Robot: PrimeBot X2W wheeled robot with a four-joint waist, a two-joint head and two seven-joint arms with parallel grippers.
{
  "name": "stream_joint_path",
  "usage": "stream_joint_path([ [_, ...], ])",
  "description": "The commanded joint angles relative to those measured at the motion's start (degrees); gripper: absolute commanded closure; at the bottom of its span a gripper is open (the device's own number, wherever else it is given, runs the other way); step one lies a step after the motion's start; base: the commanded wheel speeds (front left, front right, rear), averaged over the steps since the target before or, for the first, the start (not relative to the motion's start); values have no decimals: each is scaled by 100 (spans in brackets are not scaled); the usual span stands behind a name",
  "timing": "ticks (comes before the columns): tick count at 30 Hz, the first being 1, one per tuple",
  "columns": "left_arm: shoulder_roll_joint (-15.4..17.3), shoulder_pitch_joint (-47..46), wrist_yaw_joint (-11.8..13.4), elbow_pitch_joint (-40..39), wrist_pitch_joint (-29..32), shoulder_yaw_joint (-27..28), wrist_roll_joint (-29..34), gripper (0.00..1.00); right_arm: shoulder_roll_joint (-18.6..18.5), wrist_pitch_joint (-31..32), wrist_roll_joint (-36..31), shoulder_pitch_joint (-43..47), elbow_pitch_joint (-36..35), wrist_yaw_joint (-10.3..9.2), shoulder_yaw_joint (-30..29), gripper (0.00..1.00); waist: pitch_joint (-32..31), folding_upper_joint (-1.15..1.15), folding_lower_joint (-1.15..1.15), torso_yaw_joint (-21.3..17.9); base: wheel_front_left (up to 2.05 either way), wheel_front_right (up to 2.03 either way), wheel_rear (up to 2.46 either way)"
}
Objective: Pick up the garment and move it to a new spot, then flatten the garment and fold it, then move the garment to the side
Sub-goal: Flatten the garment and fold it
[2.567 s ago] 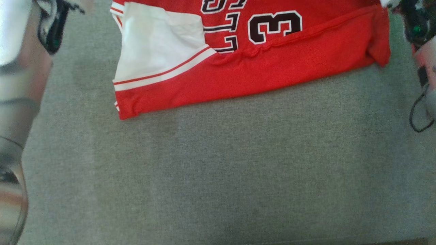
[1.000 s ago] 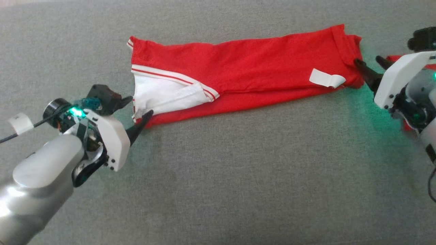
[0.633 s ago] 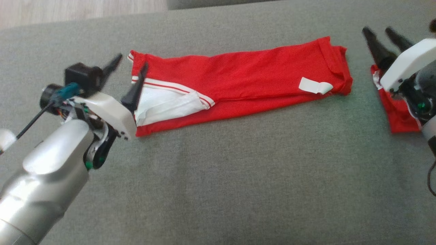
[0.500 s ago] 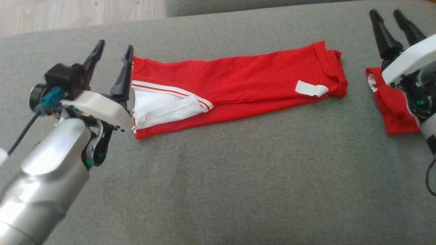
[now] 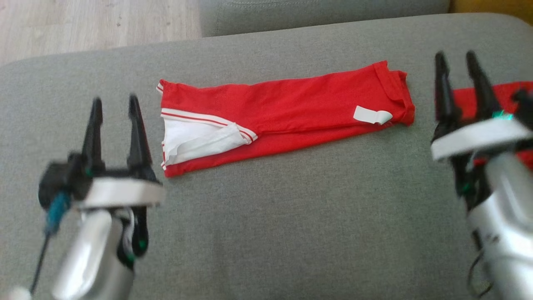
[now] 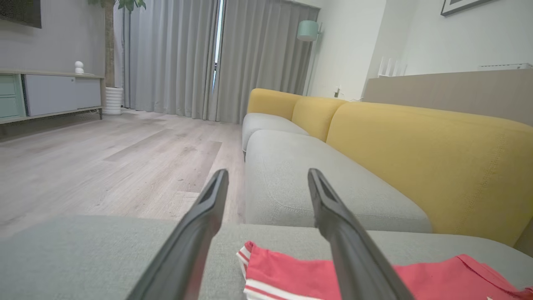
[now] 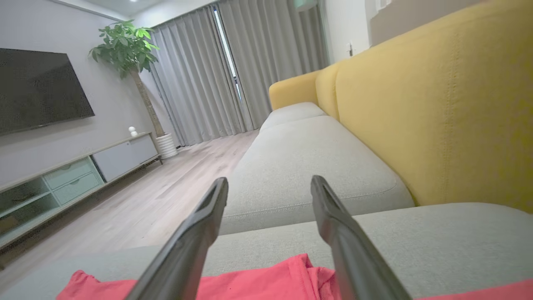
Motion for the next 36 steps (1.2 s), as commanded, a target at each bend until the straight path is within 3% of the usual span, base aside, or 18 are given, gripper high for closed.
stream_joint_path([
  [1, 24, -67, -59, -270, -28, 387, 179, 0, 162, -59, -230, 214, -265, -5, -75, 0, -5, 0, 1, -7, 0, 0, 0],
  [6, -665, 661, -420, -575, -28, 1120, 895, 0, 928, -60, -1174, 945, -764, -5, -793, 0, -11, 0, 1, -13, 0, 0, 0],
  [13, -1053, 732, -1003, -475, -29, 1627, 1421, 0, 1189, -60, -1660, 1045, -828, -5, -1106, 0, 176, 0, 1, 90, 0, 0, 0],
  [25, -1188, 361, -1364, -199, -29, 1648, 1634, 0, 1238, 638, -2063, -99, 709, -5, -2031, 0, 797, 0, 1, 475, 0, 0, 0],
  [36, -1194, 193, -1386, -164, -29, 1485, 1479, 0, 1327, 864, -2873, -982, 2577, -5, -3282, 0, 1037, 0, 1, 648, 0, 0, 0],
])
